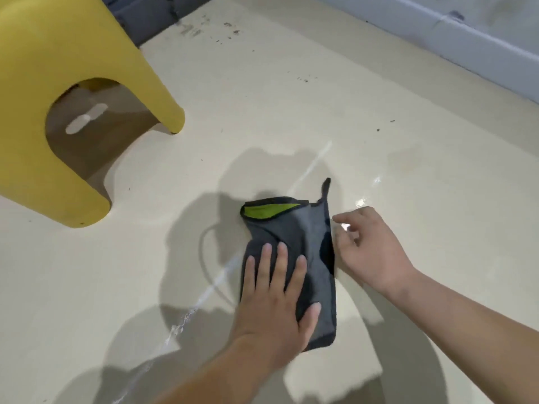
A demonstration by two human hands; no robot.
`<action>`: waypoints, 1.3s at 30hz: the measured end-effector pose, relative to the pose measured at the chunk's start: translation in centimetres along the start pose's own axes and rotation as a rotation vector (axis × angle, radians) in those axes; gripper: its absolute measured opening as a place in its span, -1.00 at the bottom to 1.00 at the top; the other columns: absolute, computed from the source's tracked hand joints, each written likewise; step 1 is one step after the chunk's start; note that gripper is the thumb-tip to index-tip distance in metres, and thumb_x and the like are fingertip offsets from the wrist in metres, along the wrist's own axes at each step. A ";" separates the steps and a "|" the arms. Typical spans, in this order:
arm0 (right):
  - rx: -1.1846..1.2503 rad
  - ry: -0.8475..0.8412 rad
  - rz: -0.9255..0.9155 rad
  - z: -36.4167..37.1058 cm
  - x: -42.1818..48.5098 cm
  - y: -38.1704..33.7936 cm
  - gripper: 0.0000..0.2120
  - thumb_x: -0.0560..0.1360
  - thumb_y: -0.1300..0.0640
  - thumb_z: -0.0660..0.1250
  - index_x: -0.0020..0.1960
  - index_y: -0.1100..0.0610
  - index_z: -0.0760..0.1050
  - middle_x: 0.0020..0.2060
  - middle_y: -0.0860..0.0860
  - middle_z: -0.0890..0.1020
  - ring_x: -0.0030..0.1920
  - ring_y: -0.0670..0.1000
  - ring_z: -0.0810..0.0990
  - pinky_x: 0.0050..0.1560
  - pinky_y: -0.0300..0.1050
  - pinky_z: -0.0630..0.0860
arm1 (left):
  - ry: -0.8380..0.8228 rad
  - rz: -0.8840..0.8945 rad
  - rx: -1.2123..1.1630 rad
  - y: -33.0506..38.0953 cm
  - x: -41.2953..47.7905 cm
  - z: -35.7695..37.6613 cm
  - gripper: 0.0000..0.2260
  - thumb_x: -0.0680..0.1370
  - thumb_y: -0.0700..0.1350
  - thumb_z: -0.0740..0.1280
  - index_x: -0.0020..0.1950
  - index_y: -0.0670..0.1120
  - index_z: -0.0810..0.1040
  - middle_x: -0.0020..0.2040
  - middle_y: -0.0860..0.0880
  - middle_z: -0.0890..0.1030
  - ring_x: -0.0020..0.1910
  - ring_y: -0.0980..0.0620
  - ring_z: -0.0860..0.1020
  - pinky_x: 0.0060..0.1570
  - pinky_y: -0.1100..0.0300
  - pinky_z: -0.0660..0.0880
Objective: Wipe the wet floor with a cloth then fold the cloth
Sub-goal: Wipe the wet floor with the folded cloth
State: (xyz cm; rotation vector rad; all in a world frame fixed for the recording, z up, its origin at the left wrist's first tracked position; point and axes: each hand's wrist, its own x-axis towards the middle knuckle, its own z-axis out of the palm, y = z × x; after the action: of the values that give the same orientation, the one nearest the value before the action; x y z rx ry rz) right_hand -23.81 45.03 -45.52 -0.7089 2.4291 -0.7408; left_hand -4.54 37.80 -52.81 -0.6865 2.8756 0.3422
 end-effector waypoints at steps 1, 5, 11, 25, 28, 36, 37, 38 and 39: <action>-0.033 0.021 0.007 -0.4 -0.9 1.6 -0.79 0.63 0.08 0.25 0.19 -0.07 0.60 0.05 -0.19 0.48 -0.07 -0.12 0.62 0.06 -0.09 0.54 | -0.022 0.061 0.011 1.1 0.7 0.1 -0.28 0.60 0.33 0.02 0.68 0.00 0.06 0.68 -0.19 0.01 0.65 -0.27 -0.14 0.55 -0.36 -0.04; -0.107 0.045 0.126 -3.1 -4.9 7.0 -0.89 0.60 0.05 0.26 -0.03 -0.16 0.48 -0.09 -0.19 0.51 -0.11 -0.19 0.56 -0.04 -0.05 0.54 | -0.042 0.144 0.078 5.0 5.7 -0.4 -0.26 0.59 0.35 -0.03 0.69 0.02 -0.03 0.68 -0.20 -0.03 0.64 -0.28 -0.17 0.56 -0.31 -0.16; -0.099 0.082 0.418 -7.9 -11.2 13.4 -0.90 0.59 0.02 0.26 -0.11 -0.11 0.46 -0.24 -0.15 0.61 -0.19 -0.15 0.59 -0.15 -0.05 0.55 | -0.037 0.256 -0.008 13.8 7.1 1.0 -0.28 0.62 0.32 0.03 0.68 -0.04 0.07 0.68 -0.22 -0.01 0.64 -0.30 -0.09 0.57 -0.30 -0.13; 0.006 0.403 0.403 -4.9 -27.3 19.9 -0.74 0.55 0.26 0.27 0.21 0.07 0.50 0.10 -0.02 0.53 0.17 0.05 0.51 0.15 -0.04 0.48 | -0.210 0.796 -0.246 23.2 -8.9 5.1 -0.49 0.61 0.09 0.16 0.55 -0.01 0.38 0.68 -0.10 0.08 0.67 -0.14 -0.06 0.60 -0.19 -0.07; -0.061 0.356 0.276 -1.0 -28.5 19.8 -0.54 0.62 0.11 0.19 0.49 0.18 0.41 0.44 0.14 0.46 0.50 0.18 0.34 0.50 0.12 0.33 | -0.083 0.664 -0.507 20.5 -6.7 3.7 -0.60 0.51 -0.16 0.19 0.29 -0.13 0.63 0.50 -0.14 0.47 0.52 -0.14 0.38 0.50 -0.12 0.30; -0.419 0.091 0.427 -0.4 -27.8 23.3 -0.10 0.49 -0.51 -0.28 0.66 -0.01 -0.33 0.62 0.16 -0.37 0.60 0.14 -0.46 0.60 0.14 -0.33 | -0.152 0.477 -0.226 18.2 -3.7 0.2 -0.52 0.54 -0.16 0.19 0.48 -0.09 0.43 0.63 -0.13 0.19 0.64 -0.15 0.07 0.62 -0.01 -0.02; -0.433 0.082 0.513 -1.9 -28.2 24.7 -0.07 0.46 -0.54 -0.33 0.64 -0.03 -0.40 0.60 0.16 -0.43 0.59 0.15 -0.49 0.61 0.14 -0.34 | -0.172 0.490 -0.225 18.8 -3.7 0.3 -0.52 0.56 -0.17 0.20 0.50 -0.09 0.40 0.64 -0.14 0.15 0.64 -0.14 0.03 0.61 -0.04 -0.03; -0.428 0.074 0.626 -3.5 -28.7 26.3 -0.03 0.43 -0.59 -0.35 0.63 -0.03 -0.45 0.60 0.16 -0.44 0.60 0.16 -0.47 0.61 0.14 -0.32 | -0.187 0.506 -0.217 19.4 -3.8 0.3 -0.53 0.57 -0.16 0.21 0.50 -0.08 0.39 0.65 -0.14 0.13 0.65 -0.14 0.00 0.61 -0.06 -0.03; -0.404 0.070 0.754 -5.3 -29.4 27.8 0.02 0.40 -0.63 -0.35 0.63 -0.01 -0.46 0.60 0.17 -0.42 0.61 0.18 -0.43 0.62 0.14 -0.29 | -0.200 0.530 -0.213 20.2 -3.8 0.5 -0.53 0.57 -0.14 0.21 0.50 -0.08 0.39 0.65 -0.15 0.13 0.65 -0.16 0.00 0.60 -0.08 -0.02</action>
State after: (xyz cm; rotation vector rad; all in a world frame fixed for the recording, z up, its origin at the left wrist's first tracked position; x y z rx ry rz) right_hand -14.31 84.50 -49.84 0.1359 2.6420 0.0271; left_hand -10.48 57.05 -48.77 0.1010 2.8031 0.7434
